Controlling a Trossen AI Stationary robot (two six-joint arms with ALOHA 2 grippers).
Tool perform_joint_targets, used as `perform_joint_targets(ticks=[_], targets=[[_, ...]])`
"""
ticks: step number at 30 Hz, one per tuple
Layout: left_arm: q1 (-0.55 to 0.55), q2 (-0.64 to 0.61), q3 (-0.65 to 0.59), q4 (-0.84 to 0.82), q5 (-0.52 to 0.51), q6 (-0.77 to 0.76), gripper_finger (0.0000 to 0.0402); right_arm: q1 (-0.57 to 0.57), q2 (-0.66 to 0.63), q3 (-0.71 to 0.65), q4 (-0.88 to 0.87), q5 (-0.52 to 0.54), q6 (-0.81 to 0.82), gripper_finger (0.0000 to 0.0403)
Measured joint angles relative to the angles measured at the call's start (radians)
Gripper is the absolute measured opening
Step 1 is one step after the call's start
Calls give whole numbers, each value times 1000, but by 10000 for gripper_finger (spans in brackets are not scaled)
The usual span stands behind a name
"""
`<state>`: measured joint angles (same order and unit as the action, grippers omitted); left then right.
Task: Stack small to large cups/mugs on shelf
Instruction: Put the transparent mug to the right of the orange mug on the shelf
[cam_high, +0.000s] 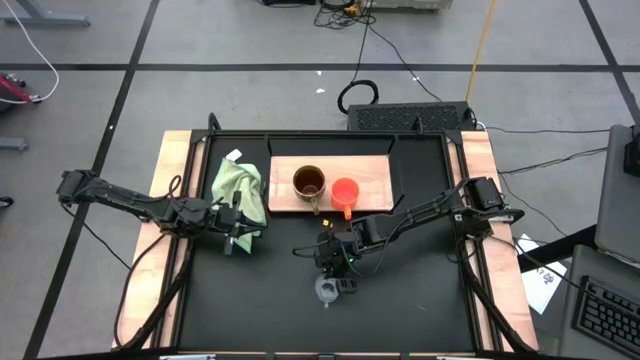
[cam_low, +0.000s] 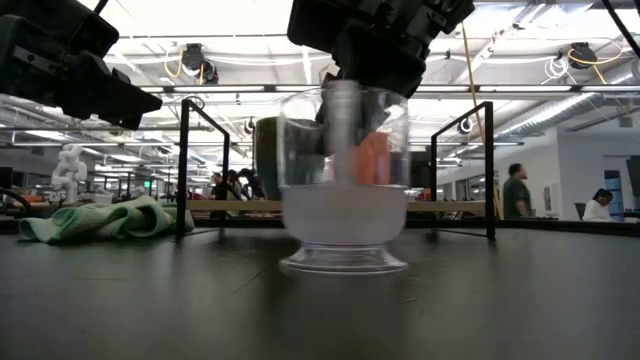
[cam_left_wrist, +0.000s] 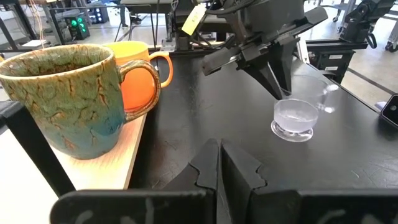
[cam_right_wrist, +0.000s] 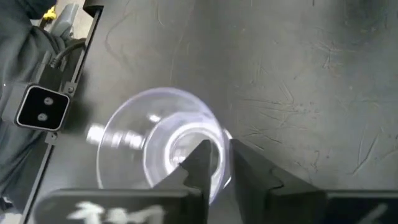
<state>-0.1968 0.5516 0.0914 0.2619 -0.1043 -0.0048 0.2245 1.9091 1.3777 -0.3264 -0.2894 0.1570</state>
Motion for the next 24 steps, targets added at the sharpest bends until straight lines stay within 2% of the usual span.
perform_joint_targets(ticks=[6,16,24], targets=[[0,0,0,-1,0,0,21,-2,0,-1,-1,1,-29,5],[0,0,0,-5,0,0,21,-9,-4,-1,-23,6,-52,1],[0,0,0,-6,0,2,21,-6,-83,-1,-68,86,-115,1]])
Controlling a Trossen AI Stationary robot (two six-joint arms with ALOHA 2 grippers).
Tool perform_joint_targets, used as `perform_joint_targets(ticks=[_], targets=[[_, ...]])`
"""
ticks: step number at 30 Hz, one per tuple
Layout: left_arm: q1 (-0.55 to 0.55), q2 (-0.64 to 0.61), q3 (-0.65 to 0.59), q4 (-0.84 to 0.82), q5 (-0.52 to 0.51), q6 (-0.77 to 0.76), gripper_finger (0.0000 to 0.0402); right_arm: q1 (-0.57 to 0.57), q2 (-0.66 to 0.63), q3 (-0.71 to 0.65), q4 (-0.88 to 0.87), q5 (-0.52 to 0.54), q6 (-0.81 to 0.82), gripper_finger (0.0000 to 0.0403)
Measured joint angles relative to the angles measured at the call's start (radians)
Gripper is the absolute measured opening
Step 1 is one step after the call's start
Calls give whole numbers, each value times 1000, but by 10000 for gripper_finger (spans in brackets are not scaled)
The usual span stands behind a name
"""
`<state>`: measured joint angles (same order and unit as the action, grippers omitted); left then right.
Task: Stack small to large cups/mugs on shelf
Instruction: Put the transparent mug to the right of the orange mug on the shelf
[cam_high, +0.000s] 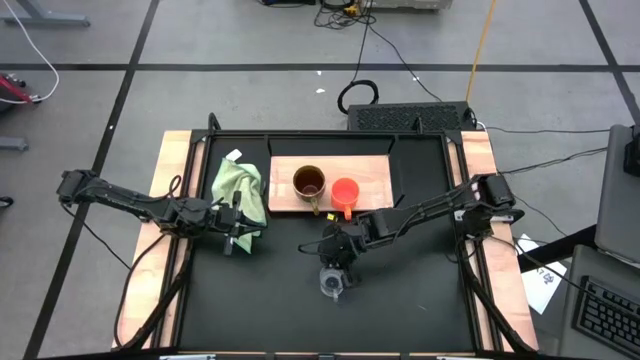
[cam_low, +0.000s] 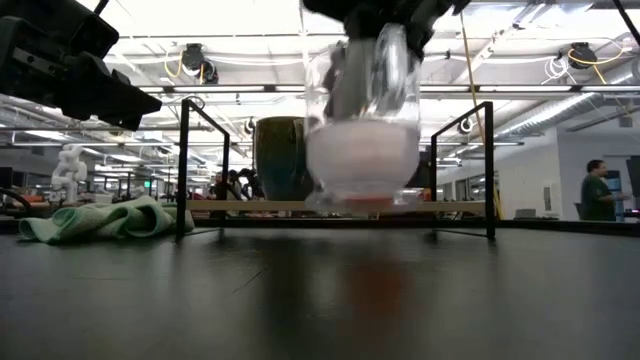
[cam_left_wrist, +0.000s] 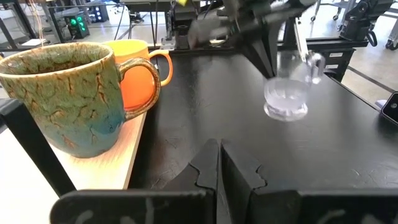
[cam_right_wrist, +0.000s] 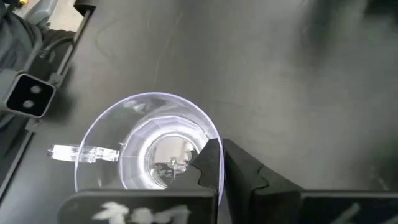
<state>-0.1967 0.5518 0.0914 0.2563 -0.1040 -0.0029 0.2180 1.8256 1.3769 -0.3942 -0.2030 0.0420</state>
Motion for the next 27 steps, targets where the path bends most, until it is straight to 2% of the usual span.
perform_joint_targets(ticks=[4,12,17,27], targets=[[0,0,0,0,0,0,21,0,-65,0,-63,25,-25,1],[0,0,0,0,-1,1,21,6,-207,-6,-203,174,-38,0],[0,0,0,2,-1,23,21,37,-285,-85,-138,206,-37,0],[0,0,0,9,-2,18,21,55,-468,-393,149,233,-7,0]])
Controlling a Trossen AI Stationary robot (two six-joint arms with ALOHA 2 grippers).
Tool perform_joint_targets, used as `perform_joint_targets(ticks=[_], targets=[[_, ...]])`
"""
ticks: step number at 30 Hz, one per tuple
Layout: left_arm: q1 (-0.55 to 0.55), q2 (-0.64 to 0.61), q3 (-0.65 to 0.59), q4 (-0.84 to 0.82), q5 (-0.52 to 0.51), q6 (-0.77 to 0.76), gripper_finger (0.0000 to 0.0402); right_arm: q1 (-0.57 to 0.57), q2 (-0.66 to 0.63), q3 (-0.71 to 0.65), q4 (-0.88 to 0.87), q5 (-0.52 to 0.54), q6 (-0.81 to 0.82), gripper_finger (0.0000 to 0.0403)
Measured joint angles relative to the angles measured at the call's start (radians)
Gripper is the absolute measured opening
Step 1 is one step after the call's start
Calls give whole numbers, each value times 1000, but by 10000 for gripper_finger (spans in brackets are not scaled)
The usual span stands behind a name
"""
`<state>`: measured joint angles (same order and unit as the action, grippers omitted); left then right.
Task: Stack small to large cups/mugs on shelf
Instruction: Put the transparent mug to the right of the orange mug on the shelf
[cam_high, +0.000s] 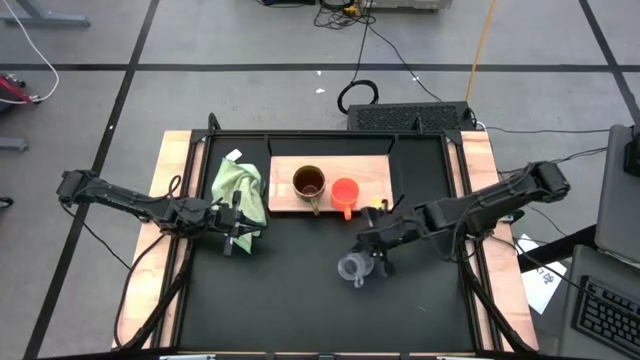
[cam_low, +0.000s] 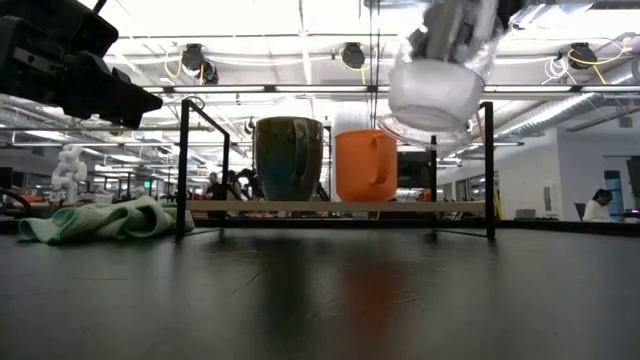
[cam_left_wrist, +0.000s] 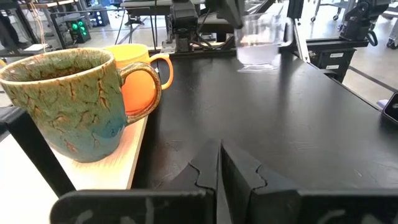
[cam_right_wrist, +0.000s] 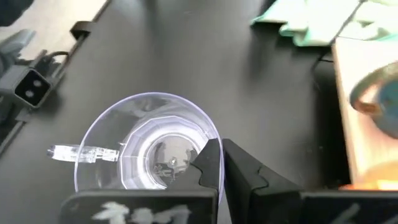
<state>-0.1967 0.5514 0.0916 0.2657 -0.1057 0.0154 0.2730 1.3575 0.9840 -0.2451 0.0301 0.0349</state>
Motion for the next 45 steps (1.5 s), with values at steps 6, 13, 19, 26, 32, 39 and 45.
perform_joint_targets(ticks=[6,13,19,26,32,39,45], targets=[[0,0,0,-1,-1,-17,21,22,-112,-175,164,27,6,0],[0,0,0,5,-1,-20,21,32,-201,-354,336,29,32,0],[0,0,0,6,-1,-21,21,32,-240,-413,352,72,53,0],[0,0,0,7,-1,-25,21,22,-266,-417,311,78,53,0],[0,0,0,2,-1,-25,21,-29,-346,-415,193,85,54,0],[0,0,0,1,-1,-24,21,-125,-439,-341,-2,79,-37,0],[0,0,0,1,-1,-21,21,-225,-439,-236,-145,67,-129,0]])
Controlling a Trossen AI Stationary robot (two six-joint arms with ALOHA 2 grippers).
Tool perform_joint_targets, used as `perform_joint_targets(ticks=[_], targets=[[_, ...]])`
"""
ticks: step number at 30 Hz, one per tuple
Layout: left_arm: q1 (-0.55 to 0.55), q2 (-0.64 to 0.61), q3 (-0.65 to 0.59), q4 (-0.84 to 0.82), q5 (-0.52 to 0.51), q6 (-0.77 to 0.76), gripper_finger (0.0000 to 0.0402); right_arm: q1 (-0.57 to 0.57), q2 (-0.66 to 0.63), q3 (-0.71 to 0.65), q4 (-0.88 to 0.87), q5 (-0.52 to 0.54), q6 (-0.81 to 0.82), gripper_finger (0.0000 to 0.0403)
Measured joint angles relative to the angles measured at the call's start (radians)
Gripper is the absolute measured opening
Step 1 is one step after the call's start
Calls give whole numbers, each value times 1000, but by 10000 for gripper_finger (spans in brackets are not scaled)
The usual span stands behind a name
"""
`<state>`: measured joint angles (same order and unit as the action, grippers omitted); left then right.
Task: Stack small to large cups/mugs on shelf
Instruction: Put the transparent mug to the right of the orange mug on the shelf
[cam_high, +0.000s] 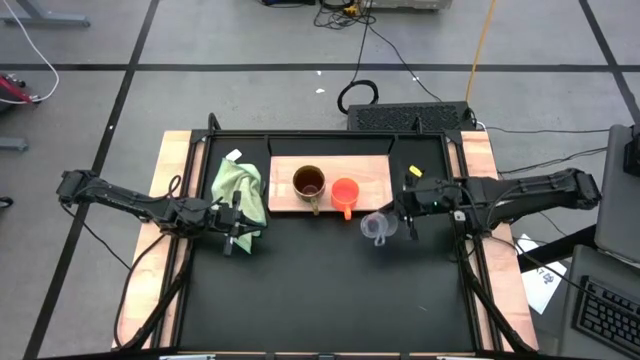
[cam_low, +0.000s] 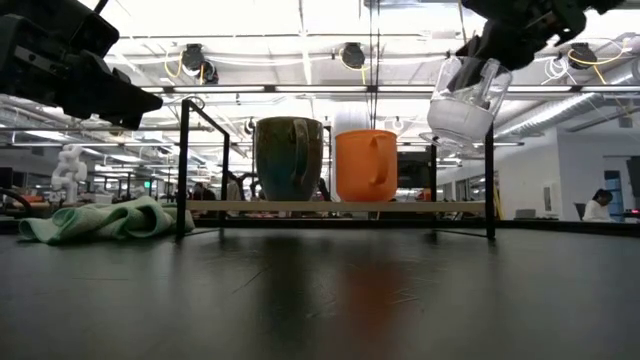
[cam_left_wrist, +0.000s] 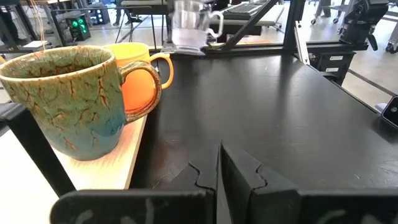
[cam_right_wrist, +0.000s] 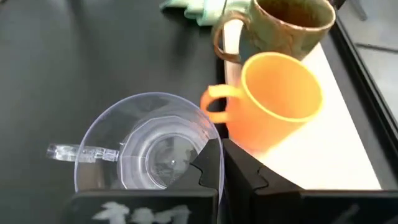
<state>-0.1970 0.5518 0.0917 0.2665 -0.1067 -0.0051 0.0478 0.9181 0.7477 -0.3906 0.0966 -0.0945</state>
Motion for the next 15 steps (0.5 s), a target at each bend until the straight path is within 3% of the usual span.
perform_joint_targets(ticks=[15], targets=[[0,0,0,6,-10,3,21,-236,179,185,-209,-157,-132,0]])
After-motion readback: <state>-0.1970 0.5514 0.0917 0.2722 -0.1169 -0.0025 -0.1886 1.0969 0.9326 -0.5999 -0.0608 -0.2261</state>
